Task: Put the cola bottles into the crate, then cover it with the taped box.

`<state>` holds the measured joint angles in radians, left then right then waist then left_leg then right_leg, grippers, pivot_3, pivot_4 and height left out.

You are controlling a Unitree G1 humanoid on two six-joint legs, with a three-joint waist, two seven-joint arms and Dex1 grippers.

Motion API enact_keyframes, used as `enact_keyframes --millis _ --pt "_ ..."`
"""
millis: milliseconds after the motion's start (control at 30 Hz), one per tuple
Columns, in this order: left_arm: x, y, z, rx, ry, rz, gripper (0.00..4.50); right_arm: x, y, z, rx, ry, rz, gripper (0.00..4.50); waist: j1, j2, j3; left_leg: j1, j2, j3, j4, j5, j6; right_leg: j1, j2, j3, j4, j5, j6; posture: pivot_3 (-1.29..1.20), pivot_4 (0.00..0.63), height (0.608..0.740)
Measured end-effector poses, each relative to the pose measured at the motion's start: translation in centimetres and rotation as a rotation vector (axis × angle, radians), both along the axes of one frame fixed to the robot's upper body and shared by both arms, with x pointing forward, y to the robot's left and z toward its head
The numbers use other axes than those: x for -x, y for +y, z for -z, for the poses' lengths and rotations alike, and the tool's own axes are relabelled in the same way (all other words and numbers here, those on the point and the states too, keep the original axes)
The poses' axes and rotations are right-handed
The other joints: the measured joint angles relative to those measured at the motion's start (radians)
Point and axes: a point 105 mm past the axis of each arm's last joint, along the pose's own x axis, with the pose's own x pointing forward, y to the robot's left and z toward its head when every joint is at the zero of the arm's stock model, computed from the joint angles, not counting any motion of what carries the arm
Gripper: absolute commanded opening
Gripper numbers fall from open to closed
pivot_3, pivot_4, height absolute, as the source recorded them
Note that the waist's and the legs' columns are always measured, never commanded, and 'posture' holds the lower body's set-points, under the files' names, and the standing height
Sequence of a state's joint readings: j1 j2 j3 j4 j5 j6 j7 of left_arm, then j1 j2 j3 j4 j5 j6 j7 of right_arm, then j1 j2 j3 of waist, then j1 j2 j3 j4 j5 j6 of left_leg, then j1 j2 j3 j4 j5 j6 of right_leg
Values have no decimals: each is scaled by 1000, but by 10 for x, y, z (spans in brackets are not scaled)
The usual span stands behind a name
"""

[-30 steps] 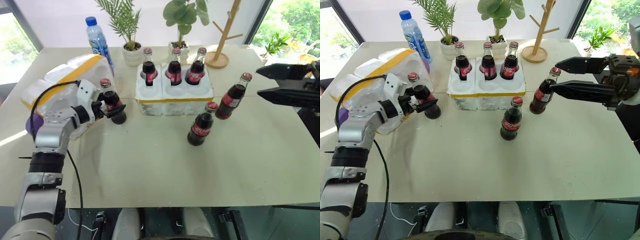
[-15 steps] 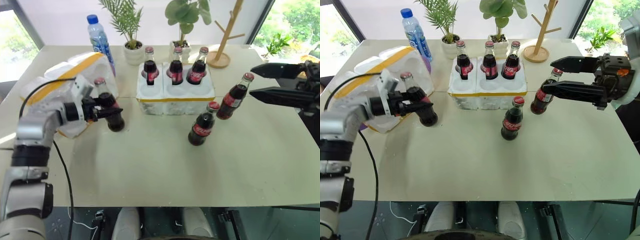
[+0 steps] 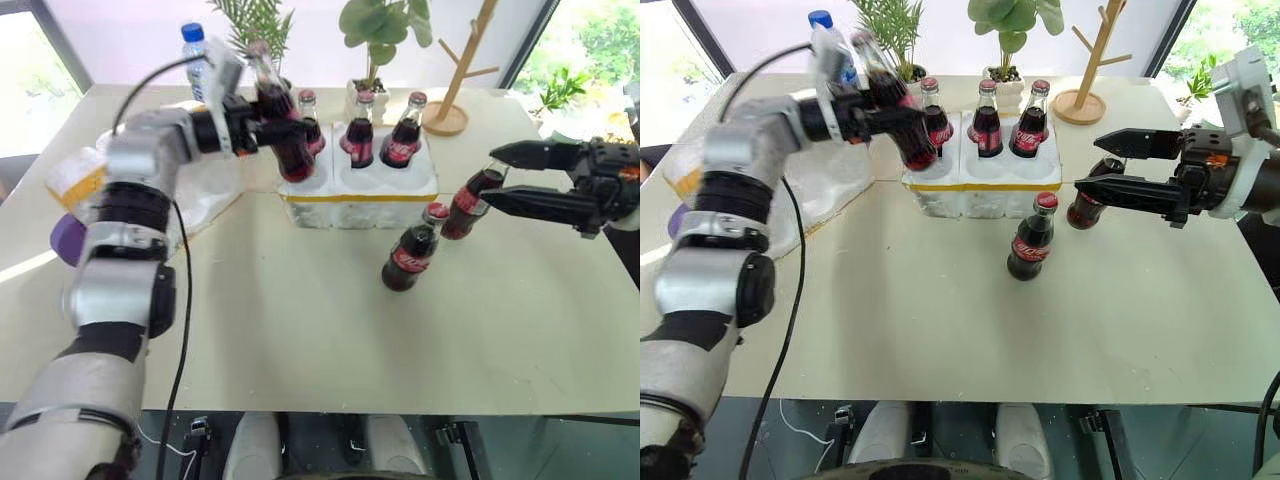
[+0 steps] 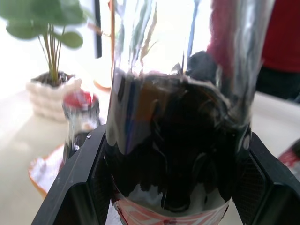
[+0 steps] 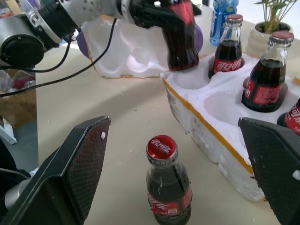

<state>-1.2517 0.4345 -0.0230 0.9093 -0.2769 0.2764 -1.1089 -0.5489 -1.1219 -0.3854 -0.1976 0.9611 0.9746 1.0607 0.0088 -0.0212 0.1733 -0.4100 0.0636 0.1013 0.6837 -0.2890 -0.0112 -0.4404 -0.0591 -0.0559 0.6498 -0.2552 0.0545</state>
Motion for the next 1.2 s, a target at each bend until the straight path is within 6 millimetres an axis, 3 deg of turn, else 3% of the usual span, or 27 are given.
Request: enact_keyframes --millis 267,400,467,633,733,867,933,1000,1200 --pt "-9 -22 36 -127 -42 -15 2649 -2 -2 14 -20 24 49 4500 5 0 0 -1 0 1 0 -1 2 -1 -1 0 0 0 0 0 150 740" --pt "-7 -28 47 -189 -75 3 4470 -4 -5 24 -7 39 79 4500 5 0 0 -1 -1 1 1 -1 2 -1 -1 0 0 0 0 0 150 740" --pt "-7 -28 47 -195 -81 14 4470 -7 -8 26 7 30 102 4500 3 0 0 -1 0 1 1 -1 2 -1 -1 0 1 0 0 0 150 740" --pt "-5 -15 33 -159 -96 13 4470 -12 -20 30 1 19 180 4500 2 0 0 -1 0 1 1 -1 2 -1 -1 0 1 0 0 0 150 740" --pt "1 12 -7 -36 -99 6 4470 -7 -46 35 -27 26 277 4500 4 0 1 -1 0 0 1 1 -2 -1 -1 0 1 0 1 0 150 740" --pt "33 37 -62 46 -126 112 4470 7 -63 68 27 83 330 4500 4 0 0 0 0 0 1 1 -2 1 -1 0 0 0 1 0 150 740" --pt "53 42 -67 23 -120 183 4470 13 -60 82 41 111 321 4500 3 1 -1 2 0 0 1 2 -3 3 -1 1 1 0 1 0 150 740" --pt "78 50 -50 -57 -57 265 4470 21 -53 103 50 140 300 4500 -3 2 -1 7 0 -1 1 2 -3 8 0 1 1 0 1 0 150 740" --pt "122 46 6 -238 73 398 4470 20 -27 134 29 171 272 4500 -15 2 -1 9 1 -2 1 1 -1 10 1 2 3 0 0 0 150 740"
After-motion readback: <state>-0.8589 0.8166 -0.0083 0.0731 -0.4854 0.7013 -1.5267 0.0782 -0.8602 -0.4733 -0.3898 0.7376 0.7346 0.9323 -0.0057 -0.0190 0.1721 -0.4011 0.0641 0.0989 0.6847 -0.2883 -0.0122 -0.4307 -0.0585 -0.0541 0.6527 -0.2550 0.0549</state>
